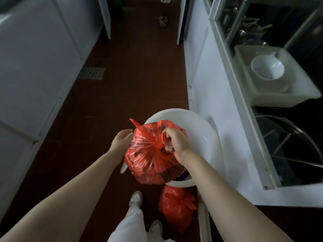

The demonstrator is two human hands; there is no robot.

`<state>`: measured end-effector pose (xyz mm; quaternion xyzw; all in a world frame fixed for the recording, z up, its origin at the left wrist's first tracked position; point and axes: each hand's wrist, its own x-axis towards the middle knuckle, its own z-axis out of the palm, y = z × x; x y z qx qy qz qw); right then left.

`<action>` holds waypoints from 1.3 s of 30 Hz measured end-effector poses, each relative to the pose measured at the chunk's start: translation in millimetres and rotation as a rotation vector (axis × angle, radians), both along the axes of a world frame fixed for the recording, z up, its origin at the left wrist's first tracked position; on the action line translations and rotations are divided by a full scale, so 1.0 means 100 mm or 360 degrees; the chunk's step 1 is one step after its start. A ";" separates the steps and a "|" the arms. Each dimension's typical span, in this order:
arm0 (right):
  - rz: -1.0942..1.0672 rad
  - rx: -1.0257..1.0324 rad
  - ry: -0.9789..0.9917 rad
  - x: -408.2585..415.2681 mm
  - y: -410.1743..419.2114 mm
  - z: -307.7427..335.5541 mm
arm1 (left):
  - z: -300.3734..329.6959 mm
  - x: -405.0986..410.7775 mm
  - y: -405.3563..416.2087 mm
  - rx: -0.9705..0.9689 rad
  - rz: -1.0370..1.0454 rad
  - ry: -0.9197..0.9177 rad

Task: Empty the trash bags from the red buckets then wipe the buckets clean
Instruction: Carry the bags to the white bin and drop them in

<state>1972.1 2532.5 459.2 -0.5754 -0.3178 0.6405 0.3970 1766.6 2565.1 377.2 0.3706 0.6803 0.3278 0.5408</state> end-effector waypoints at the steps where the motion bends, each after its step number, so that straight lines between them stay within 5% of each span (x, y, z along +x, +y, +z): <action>1: -0.0033 -0.0006 -0.0036 0.08 0.06 -0.01 | 0.01 0.10 0.09 0.0015 -0.0022 -0.0077; 9: -0.0131 -0.0149 -0.0648 0.56 0.47 -0.27 | -0.10 0.77 0.82 0.0022 -0.0302 -0.0120; 18: -0.0125 -0.0582 -0.1074 0.89 0.81 -1.11 | -0.82 0.86 1.45 -0.0217 -0.0842 0.0293; 30: 0.0089 -0.1136 -0.0913 0.85 0.56 -1.82 | -1.31 0.72 1.74 -0.0437 -0.1162 0.0487; 39: -0.0072 -0.1106 -0.0823 0.77 0.47 -1.84 | -1.30 0.80 1.72 -0.0456 -0.1263 0.0443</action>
